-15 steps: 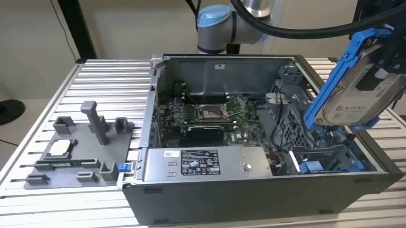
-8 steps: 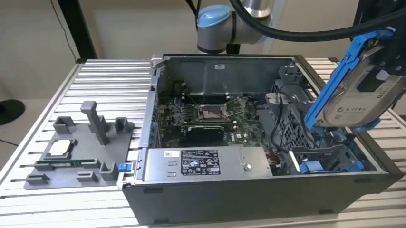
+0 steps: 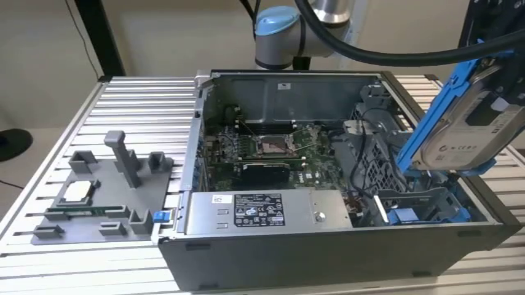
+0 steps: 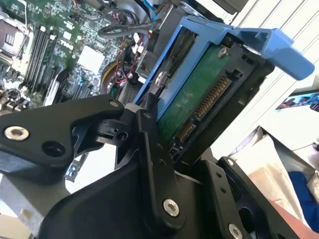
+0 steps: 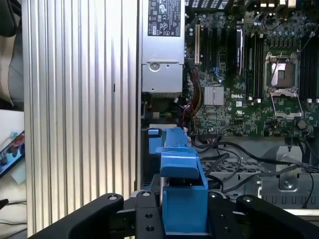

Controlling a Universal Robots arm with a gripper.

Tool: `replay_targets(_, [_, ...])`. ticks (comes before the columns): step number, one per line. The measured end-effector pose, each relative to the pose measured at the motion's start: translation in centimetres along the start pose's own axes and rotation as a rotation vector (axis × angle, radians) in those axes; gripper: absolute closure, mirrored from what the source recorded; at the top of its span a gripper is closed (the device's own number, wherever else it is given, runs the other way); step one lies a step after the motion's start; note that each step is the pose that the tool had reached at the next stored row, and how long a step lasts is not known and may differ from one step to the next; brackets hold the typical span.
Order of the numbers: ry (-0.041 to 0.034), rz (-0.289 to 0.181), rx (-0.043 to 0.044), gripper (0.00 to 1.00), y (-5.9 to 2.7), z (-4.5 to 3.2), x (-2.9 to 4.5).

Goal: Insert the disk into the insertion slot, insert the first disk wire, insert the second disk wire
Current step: 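Insert the disk into the insertion slot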

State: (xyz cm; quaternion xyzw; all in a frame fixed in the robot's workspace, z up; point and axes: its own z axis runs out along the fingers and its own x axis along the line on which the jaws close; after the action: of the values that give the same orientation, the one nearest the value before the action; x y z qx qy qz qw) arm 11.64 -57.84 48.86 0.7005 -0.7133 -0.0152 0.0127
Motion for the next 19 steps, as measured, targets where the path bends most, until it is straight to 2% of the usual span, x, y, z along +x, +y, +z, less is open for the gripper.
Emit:
replay_targets(10, [0.0000,0.000,0.0000,1.00,-0.04,0.48,0.95])
replay_targets(13, [-0.0002,0.000,0.0000,1.00,-0.06,0.98,1.23])
replay_targets(19, [-0.0002,0.000,0.0000,1.00,-0.32,2.05,1.24])
